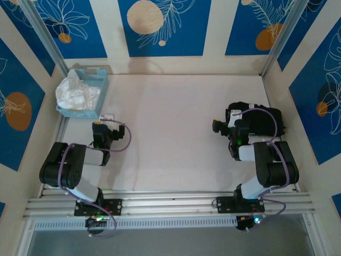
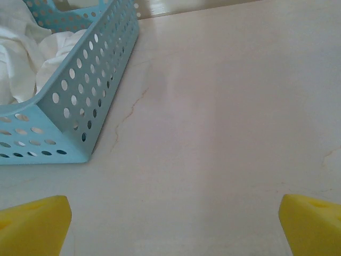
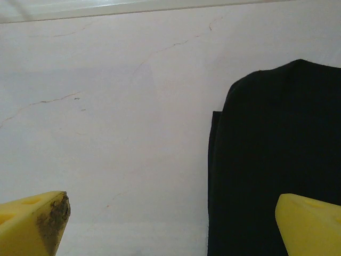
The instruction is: Fold the inside-out t-shirt
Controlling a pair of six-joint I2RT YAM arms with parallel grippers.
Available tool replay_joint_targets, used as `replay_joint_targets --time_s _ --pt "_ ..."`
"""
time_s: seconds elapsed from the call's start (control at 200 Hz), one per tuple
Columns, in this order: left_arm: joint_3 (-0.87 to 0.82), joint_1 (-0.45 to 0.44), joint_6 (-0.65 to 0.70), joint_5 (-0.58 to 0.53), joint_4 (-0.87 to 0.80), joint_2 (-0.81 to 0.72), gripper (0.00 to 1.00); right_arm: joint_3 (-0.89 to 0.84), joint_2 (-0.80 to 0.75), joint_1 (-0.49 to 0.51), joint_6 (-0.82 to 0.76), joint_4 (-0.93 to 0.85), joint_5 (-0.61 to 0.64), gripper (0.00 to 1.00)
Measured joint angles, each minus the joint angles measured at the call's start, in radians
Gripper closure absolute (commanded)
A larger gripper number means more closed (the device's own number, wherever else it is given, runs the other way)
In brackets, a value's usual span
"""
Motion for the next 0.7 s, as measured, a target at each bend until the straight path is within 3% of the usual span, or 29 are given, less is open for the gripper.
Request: replay_joint_targets --time_s 0.7 --pt "0.001 0.008 -0.008 0.001 0.000 0.000 0.00 0.000 0.000 -0.001 0.000 0.000 -0.007 0.01"
